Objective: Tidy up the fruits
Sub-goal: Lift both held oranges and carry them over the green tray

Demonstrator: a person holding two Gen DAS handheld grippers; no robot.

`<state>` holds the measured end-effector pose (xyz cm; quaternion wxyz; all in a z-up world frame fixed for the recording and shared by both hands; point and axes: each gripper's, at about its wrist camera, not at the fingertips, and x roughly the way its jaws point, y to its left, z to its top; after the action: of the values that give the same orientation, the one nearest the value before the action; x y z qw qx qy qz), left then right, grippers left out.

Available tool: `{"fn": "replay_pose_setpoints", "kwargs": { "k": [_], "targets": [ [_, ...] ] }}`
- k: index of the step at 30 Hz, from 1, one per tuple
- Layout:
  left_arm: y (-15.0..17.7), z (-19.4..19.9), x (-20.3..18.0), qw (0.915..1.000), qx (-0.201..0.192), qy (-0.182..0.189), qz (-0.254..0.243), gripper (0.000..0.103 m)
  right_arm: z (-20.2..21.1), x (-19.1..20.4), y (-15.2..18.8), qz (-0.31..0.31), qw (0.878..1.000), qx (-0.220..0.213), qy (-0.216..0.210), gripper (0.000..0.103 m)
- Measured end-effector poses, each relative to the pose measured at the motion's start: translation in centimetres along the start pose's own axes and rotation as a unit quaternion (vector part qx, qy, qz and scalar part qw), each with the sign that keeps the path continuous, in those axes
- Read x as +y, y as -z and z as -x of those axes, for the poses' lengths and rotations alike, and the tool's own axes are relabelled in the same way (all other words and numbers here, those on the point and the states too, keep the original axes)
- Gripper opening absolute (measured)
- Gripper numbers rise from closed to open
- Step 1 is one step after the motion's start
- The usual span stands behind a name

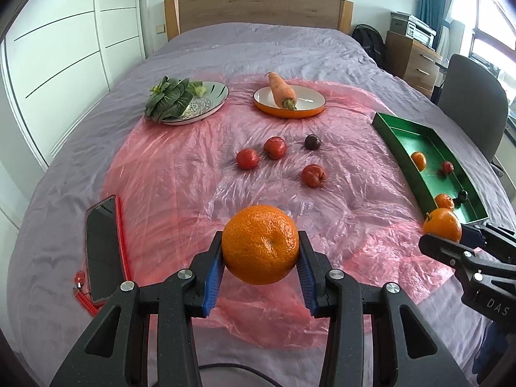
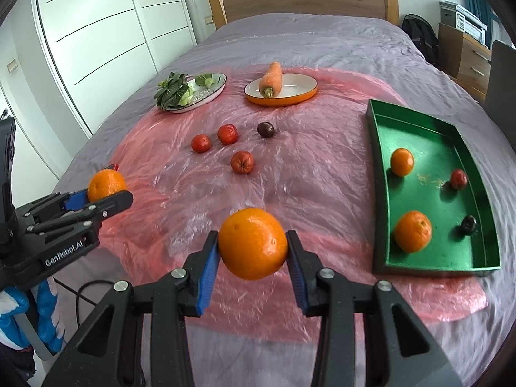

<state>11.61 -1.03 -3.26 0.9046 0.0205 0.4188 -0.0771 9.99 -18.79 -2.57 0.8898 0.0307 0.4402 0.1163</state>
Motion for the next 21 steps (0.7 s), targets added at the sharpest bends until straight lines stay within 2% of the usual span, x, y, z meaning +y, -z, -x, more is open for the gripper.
{"fn": "replay_pose_setpoints", "kwargs": {
  "k": [11,21],
  "targets": [
    [0.4,2.2,-2.0,0.9999,-0.008,0.003,-0.010,0.037,2.9,-1.0,1.5,-0.005,1.000,-0.011,0.009,0.047],
    [0.0,2.7,-5.8,0.9993,-0.006,0.015,-0.034,0.037,5.1,-5.4,3.2,-0.035,0.999,-0.023,0.024,0.047]
  ]
}}
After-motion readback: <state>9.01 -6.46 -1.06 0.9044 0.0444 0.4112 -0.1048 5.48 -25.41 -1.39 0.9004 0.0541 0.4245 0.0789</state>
